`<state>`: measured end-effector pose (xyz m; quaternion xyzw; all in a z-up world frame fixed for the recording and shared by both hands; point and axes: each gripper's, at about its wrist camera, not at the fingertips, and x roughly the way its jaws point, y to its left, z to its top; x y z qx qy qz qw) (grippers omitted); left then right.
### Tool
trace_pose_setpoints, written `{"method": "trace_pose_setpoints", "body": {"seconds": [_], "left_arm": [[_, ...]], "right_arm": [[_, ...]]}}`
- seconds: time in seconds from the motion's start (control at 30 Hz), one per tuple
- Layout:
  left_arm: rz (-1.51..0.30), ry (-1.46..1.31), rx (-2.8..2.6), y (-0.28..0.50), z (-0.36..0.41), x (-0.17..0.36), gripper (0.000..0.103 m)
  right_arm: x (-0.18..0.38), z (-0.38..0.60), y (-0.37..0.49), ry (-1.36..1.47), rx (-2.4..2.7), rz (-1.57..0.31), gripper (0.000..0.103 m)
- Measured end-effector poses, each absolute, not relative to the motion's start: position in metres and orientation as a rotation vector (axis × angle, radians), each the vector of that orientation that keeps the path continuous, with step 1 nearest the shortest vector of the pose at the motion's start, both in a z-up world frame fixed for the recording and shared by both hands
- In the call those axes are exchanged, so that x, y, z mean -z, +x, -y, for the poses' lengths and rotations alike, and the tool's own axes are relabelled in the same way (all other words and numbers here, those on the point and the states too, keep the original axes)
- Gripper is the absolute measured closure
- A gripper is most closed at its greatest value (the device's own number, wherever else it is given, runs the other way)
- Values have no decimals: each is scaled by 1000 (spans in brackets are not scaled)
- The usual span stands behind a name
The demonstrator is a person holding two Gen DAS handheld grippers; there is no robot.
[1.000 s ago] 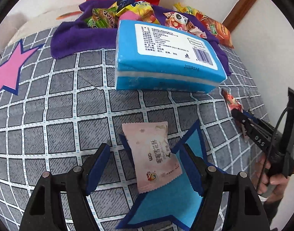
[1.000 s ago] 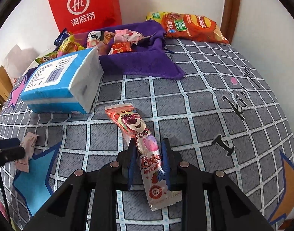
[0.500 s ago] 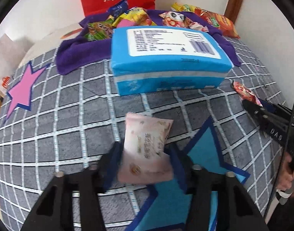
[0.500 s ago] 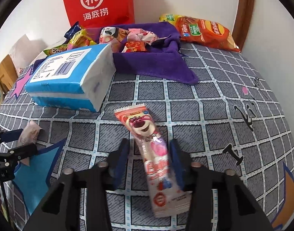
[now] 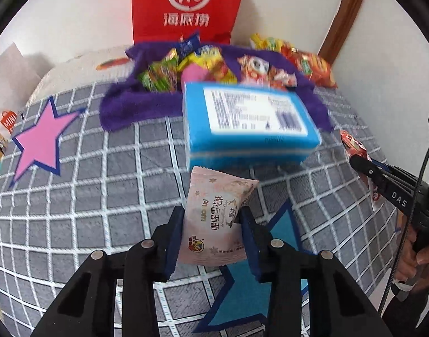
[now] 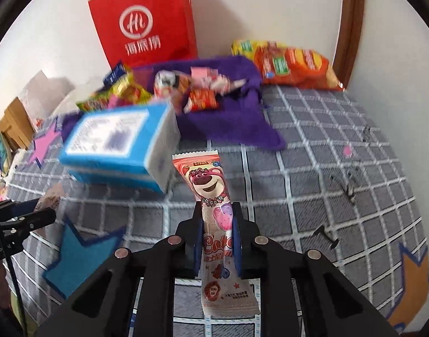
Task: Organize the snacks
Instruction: 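Carry the lollipop and pink candy packet over the purple towel with both grippers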
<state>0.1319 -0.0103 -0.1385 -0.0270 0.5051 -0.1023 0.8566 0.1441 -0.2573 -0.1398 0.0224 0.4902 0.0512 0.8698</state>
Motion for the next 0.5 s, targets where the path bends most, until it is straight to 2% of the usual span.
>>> {"method": "trace_pose_setpoints", "body": {"seconds": [0.27, 0.5], "left_arm": [[-982, -76, 226, 145, -2, 93, 65], [-950, -83, 224, 163, -9, 70, 65]], "right_arm": [[86, 247, 153, 68, -125, -949, 85], [61, 242, 169, 113, -161, -907, 85]]}}
